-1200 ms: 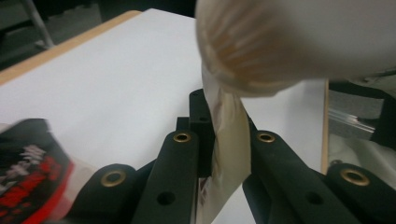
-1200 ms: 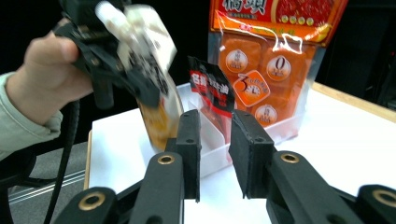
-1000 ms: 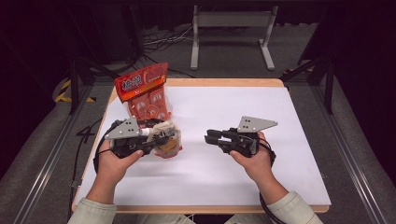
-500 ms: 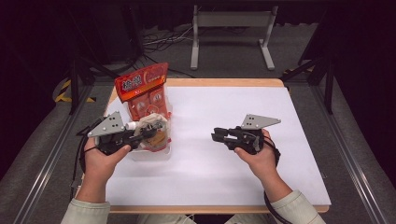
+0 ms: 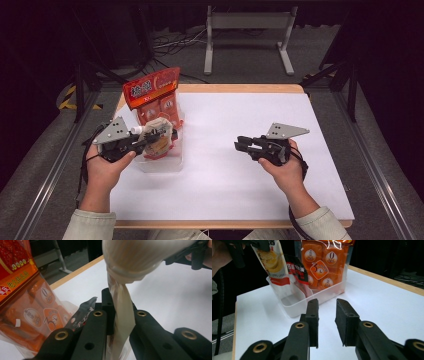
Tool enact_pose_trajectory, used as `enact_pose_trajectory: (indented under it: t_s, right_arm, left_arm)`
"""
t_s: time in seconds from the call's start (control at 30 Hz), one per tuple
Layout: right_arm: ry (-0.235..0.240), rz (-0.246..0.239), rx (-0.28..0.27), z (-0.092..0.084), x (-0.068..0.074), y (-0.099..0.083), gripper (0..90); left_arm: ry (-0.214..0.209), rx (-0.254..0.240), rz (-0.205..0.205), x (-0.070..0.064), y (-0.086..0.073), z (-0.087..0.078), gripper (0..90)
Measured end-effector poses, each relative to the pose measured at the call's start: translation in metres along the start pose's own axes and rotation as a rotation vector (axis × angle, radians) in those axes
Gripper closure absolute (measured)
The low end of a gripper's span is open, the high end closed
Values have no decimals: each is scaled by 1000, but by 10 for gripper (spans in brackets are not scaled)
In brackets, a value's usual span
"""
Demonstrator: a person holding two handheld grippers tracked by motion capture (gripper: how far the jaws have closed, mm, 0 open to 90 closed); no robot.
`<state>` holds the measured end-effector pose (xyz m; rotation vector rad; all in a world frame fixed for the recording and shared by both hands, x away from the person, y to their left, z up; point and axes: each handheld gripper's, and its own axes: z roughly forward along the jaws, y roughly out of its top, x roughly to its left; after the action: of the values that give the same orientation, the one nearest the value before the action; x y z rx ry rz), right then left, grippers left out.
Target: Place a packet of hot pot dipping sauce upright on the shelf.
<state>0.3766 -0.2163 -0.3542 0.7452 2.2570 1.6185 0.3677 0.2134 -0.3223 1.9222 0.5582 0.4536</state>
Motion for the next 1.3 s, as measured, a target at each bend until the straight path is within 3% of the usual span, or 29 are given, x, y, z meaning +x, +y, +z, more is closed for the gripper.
enact_pose_trajectory:
  t_s: [0.33, 0.8, 1.3]
  right_arm:
    - [-35, 19, -5, -14, -8, -6, 726]
    - [-50, 35, 0, -22, -13, -13, 715]
    - [-47, 41, -6, -22, -15, -13, 700]
  left_arm:
    - [30, 0, -3, 9, -11, 5, 864]
    - [-40, 40, -61, 19, -32, 19, 867]
    - [-73, 119, -94, 20, -50, 33, 862]
